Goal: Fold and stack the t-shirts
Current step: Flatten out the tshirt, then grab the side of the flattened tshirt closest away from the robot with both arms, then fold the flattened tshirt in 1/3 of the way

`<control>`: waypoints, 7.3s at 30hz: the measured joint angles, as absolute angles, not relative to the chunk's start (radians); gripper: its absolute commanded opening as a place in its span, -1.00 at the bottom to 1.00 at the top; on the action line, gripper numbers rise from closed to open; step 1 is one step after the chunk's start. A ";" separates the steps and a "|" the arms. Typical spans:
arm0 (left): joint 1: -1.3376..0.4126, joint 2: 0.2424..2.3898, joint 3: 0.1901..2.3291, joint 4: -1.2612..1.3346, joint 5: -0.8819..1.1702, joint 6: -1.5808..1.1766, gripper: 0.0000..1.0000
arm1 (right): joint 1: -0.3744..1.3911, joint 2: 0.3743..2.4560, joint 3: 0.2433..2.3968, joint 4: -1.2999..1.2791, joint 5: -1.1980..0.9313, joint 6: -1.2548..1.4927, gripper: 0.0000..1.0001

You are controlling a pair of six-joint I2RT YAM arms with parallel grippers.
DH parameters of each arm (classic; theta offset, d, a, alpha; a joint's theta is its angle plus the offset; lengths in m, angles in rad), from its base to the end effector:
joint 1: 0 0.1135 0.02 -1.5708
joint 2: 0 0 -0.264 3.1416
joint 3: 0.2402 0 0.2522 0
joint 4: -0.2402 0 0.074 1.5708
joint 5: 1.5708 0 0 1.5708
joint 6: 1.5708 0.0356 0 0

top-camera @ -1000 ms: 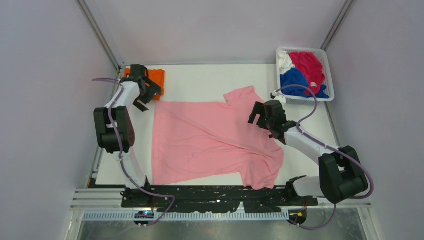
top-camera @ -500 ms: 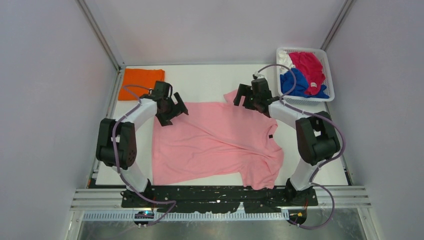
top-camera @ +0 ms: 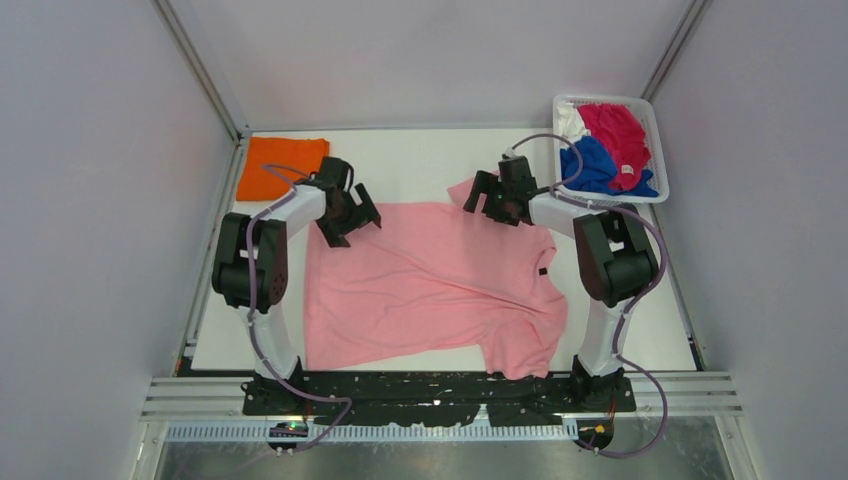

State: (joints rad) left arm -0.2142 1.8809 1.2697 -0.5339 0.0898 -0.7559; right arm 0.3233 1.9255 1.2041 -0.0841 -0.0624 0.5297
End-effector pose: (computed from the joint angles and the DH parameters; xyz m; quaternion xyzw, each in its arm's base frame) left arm 0.3714 -0.0841 0.1738 -0.2521 0.9434 -0.1372 0.1662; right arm 0.3891 0.1327 0.1653 0.0839 0.9235 0.1807 0.3278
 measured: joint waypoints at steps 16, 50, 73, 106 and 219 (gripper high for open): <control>-0.214 2.207 1.749 -0.653 0.159 -0.836 0.99 | 0.155 2.037 1.360 -0.107 -0.124 0.617 0.91; -0.235 1.237 0.830 -0.662 -0.094 -0.744 0.99 | 0.266 1.159 0.830 -0.178 0.137 0.475 0.91; -0.149 1.243 0.598 -0.647 -0.253 -0.910 -0.22 | 0.247 1.010 0.597 -0.183 0.199 0.532 0.91; -0.149 1.172 0.564 -0.667 -0.243 -0.915 -1.00 | 0.712 0.976 0.706 -0.743 0.238 0.616 0.70; -0.060 1.720 1.246 -0.667 -0.179 -0.826 0.49 | 0.324 1.714 1.343 -0.664 0.091 0.200 -0.33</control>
